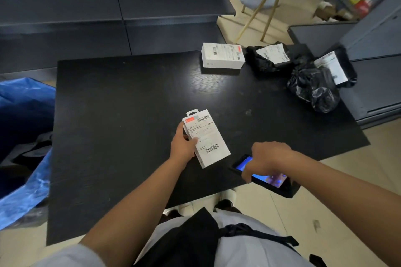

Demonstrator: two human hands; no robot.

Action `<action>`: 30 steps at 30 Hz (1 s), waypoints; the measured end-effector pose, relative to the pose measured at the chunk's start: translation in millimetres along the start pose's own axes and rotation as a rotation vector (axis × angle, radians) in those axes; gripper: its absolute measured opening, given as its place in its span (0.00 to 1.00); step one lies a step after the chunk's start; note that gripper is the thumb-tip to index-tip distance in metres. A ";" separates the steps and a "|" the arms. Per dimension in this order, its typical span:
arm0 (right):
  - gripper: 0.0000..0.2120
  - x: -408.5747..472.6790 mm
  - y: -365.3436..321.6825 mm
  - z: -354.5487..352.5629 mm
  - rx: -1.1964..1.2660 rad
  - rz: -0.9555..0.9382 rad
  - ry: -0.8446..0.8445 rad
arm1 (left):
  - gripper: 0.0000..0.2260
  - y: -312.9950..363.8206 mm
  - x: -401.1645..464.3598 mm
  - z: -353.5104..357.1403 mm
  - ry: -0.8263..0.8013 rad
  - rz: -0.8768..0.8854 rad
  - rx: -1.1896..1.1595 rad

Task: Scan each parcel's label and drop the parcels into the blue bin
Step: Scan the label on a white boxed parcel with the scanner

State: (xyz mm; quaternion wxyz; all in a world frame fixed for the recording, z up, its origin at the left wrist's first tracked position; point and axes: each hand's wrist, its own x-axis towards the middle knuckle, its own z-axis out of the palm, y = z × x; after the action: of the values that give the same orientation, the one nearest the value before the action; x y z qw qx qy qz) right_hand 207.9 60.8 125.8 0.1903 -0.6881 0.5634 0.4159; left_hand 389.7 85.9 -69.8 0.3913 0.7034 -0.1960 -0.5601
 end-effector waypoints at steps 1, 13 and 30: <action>0.20 -0.3 1.3 0.5 -0.001 0.002 -0.001 | 0.34 0.3 -0.6 -0.4 0.005 0.003 0.018; 0.21 8.4 45.5 18.4 0.894 -0.128 -0.168 | 0.29 15.7 -3.8 -6.2 0.034 0.094 0.383; 0.14 66.9 49.4 20.2 1.366 -0.431 -0.161 | 0.48 -39.3 -90.4 14.5 0.384 -0.066 0.987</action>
State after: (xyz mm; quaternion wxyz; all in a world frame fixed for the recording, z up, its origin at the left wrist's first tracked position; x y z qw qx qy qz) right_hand 155.9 19.7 71.6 0.6969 -0.4783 0.5336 -0.0266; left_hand 342.9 169.9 -43.6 0.0245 0.8995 -0.3389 -0.2746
